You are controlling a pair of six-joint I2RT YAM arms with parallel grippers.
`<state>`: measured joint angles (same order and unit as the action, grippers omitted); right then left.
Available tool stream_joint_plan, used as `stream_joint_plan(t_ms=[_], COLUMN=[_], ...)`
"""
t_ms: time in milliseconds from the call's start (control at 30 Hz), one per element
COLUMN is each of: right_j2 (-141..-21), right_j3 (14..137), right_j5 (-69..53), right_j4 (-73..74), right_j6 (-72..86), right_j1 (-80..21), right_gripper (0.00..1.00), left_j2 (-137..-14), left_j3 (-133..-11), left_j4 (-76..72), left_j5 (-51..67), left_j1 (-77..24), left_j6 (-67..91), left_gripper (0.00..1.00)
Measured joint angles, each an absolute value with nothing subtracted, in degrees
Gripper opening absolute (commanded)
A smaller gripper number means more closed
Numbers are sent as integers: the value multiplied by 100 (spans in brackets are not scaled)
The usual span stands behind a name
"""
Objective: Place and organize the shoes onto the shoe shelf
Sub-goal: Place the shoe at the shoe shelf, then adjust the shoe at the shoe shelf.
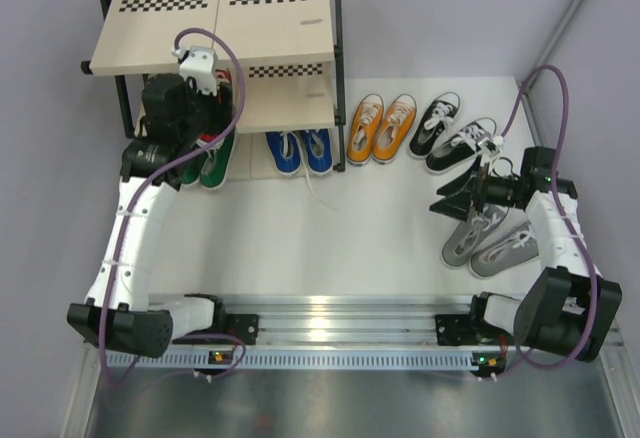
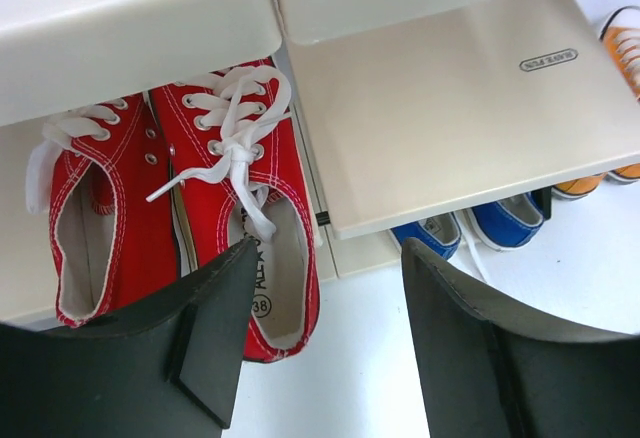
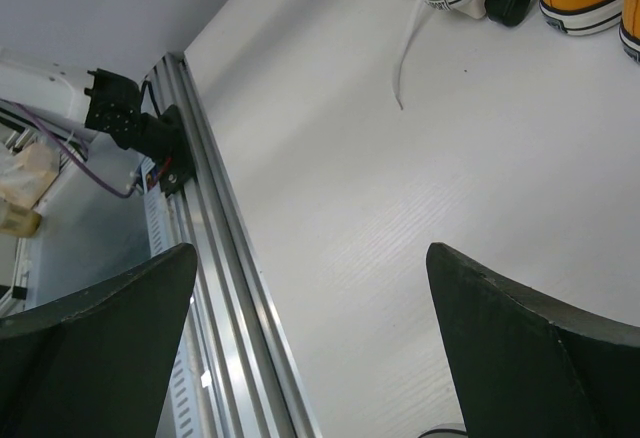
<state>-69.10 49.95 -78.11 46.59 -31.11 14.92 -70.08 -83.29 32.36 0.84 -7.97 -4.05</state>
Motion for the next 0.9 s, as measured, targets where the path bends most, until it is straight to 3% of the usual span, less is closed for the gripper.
stream_joint_plan(t_ms=[233,533,900], right_j2=[-6910,-6914,-6919], right_j3=[4995,4995,4995], right_j5=[-7811,-7811,-7813], right_j4=[4674,4678,4720], right_j6=[-3144,-3159,-3201], right_j1=[1494,1494,1518], right_gripper=[98,98,98], left_j2=[-6335,-5227,-5776], left_j3=[-7994,-6685,-6569], left_j4=[3151,3009,2814], left_j5=[69,-506,-727], left_j1=[-797,-794,-790], left_j6=[-130,917,1380], left_gripper=[69,71,71])
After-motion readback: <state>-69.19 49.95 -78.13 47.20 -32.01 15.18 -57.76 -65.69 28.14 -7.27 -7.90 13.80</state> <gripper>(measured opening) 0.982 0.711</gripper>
